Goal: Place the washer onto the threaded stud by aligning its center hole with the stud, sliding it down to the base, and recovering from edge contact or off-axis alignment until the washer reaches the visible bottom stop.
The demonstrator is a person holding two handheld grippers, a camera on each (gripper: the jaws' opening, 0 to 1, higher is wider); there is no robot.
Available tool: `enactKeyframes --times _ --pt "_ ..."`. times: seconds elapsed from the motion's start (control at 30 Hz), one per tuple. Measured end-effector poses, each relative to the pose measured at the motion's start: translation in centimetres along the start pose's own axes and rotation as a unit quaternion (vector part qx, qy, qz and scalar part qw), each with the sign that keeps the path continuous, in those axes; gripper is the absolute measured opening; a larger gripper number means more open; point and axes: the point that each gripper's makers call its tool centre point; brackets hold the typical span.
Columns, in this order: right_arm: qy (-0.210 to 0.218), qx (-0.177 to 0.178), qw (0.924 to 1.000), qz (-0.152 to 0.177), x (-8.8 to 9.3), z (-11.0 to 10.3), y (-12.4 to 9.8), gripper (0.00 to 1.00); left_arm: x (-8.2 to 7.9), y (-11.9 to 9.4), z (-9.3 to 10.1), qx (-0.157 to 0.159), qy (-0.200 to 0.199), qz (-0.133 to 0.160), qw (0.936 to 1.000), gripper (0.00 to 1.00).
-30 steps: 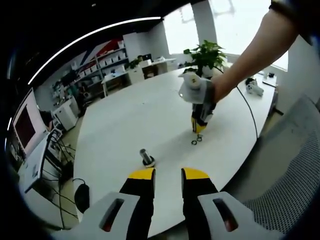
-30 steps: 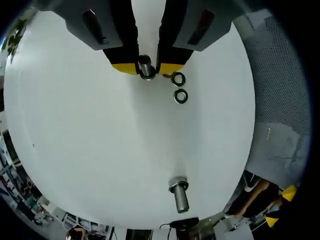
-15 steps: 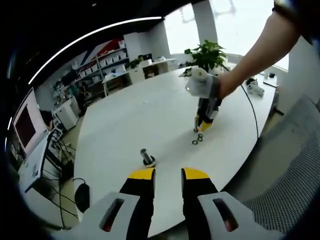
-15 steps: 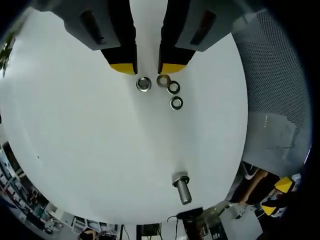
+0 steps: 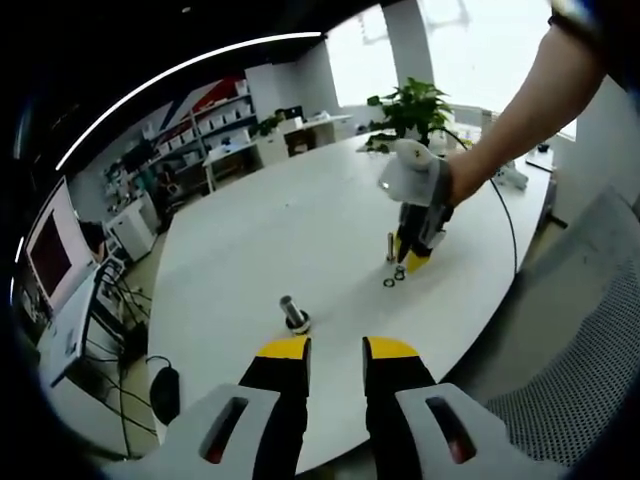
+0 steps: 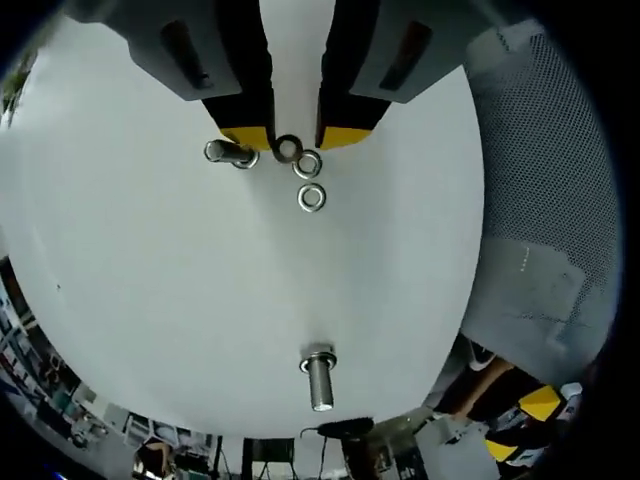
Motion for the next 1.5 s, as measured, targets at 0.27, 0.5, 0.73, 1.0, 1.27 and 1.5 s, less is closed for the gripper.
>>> enactKeyframes --times 0.27,0.5,0.73,1.0,1.27,1.5 --pt "0.003 -0.002 1.0000 0.002 -0.3 0.1 0.2 0.18 0.1 0.0 0.0 0.000 -0.002 -0.001 1.0000 0.18" --pt "-0.001 0.002 1.0000 -0.005 0.6 0.1 0.1 0.17 0.1 0.0 -0.1 -0.001 -0.003 0.000 1.0000 0.18" --pt "0.004 0.007 1.0000 -0.005 1.5 0.1 -0.1 0.18 0.0 -0.1 -0.1 0.000 -0.002 0.001 1.0000 0.18" --pt "0.017 0.021 0.9996 0.002 0.6 0.8 -0.2 0.18 0.1 -0.1 0.0 0.000 -0.001 -0.002 1.0000 0.18" --pt "0.032 0.015 0.9994 -0.003 0.8 0.7 0.3 0.17 0.2 -0.1 -0.1 -0.002 -0.003 -0.002 1.0000 0.18" --pt "0.021 0.007 0.9996 -0.017 0.8 0.6 0.3 0.15 0.2 0.0 -0.2 -0.002 -0.003 -0.004 1.0000 0.18"
Point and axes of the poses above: the point that each gripper's makers call its tool centre point, and the gripper's own axes: y roughly forward along the fingers, z roughly to its right, x roughly out of its underside, and after that the axes turned 10 degrees about -z, right-handed
